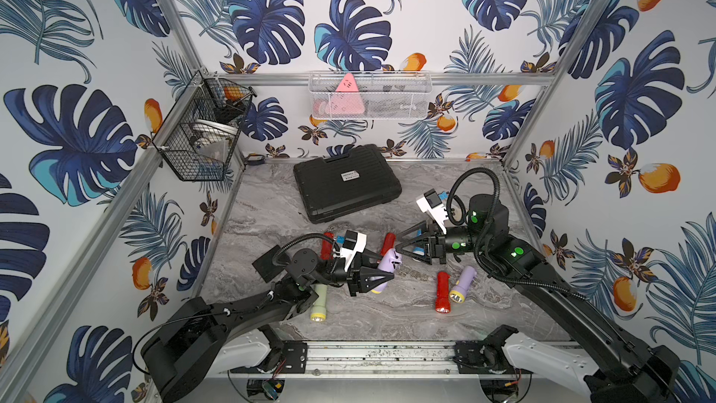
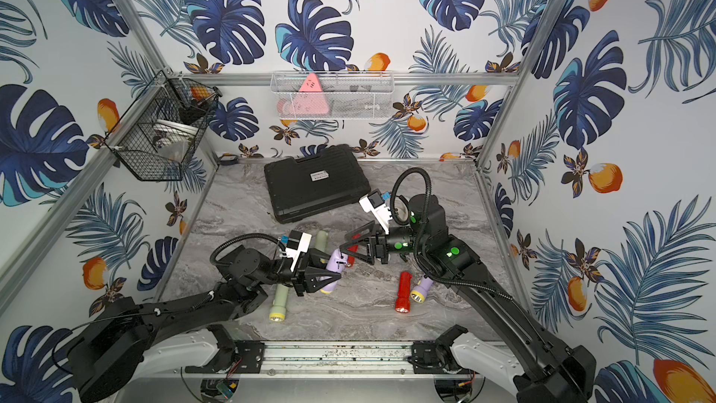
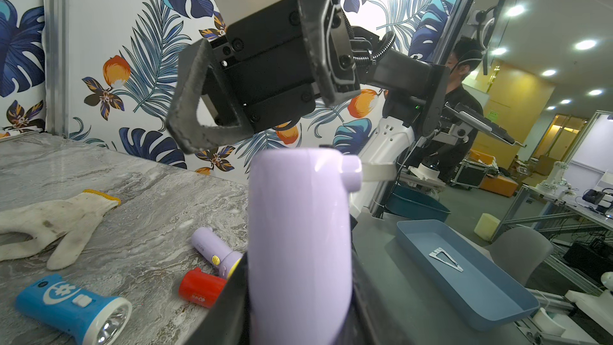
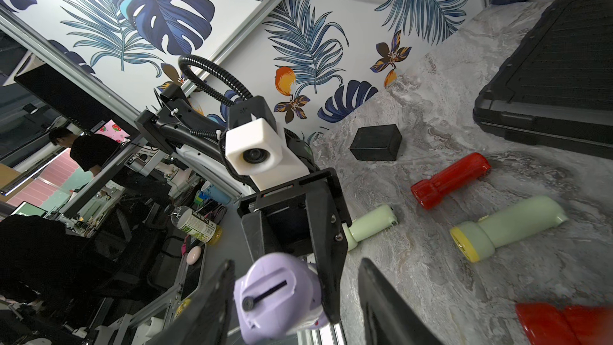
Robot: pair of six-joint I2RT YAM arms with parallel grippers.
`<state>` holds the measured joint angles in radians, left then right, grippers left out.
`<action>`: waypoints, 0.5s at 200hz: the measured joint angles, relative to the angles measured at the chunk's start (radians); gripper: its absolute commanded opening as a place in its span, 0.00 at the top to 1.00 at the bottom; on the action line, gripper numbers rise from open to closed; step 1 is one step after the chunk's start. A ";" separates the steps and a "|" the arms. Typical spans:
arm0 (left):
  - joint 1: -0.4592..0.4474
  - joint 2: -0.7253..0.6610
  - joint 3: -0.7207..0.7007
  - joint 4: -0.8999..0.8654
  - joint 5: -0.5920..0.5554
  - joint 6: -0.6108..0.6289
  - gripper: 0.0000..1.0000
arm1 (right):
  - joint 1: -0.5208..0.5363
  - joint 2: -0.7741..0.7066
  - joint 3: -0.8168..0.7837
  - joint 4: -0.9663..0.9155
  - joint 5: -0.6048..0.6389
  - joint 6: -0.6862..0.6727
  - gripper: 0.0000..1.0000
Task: Close the plug at the bottom of the flashlight
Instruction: Close the plug of the flashlight.
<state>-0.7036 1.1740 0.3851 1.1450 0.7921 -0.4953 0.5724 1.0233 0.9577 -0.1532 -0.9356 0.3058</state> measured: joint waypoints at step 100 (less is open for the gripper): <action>0.006 0.056 0.009 0.095 0.043 -0.072 1.00 | 0.020 -0.014 -0.041 0.009 0.007 0.000 0.38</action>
<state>-0.6979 1.2297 0.3943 1.2396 0.8349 -0.5671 0.5922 1.0092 0.9169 -0.1444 -0.9283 0.3061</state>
